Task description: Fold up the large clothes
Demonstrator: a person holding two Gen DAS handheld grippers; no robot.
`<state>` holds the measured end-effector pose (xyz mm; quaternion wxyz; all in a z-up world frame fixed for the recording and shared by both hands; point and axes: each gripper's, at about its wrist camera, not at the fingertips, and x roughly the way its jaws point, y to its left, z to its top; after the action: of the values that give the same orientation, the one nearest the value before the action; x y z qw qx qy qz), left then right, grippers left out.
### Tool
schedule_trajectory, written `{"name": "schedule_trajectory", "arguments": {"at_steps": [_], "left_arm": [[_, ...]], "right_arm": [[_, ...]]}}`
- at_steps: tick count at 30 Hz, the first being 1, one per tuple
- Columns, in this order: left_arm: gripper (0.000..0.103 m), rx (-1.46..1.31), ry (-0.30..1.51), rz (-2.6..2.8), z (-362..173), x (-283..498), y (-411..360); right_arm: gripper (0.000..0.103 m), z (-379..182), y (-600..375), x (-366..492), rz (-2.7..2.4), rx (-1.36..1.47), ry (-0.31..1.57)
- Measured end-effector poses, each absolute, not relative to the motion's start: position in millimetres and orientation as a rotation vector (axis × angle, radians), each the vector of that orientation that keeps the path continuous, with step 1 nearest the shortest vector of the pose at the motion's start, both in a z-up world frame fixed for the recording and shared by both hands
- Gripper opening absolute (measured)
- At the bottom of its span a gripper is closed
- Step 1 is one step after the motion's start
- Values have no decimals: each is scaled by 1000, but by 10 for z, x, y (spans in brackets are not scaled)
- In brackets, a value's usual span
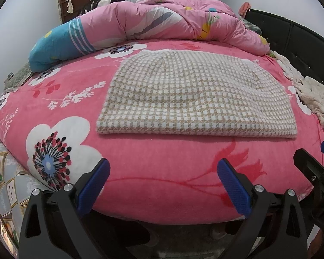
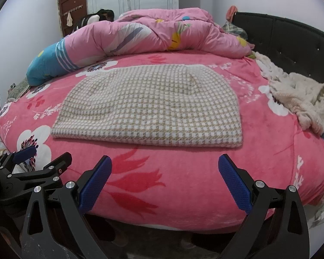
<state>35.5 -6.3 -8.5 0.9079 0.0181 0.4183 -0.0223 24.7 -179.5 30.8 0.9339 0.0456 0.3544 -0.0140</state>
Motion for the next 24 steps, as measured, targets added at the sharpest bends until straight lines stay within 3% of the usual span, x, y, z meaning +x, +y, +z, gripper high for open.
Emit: {"name": "schedule_trajectory", "arguments": {"at_steps": [24], "left_arm": [[98,40,864,-41,-91,353,-80]], "right_arm": [[95,295,-1811,241,-30,90,729]]}}
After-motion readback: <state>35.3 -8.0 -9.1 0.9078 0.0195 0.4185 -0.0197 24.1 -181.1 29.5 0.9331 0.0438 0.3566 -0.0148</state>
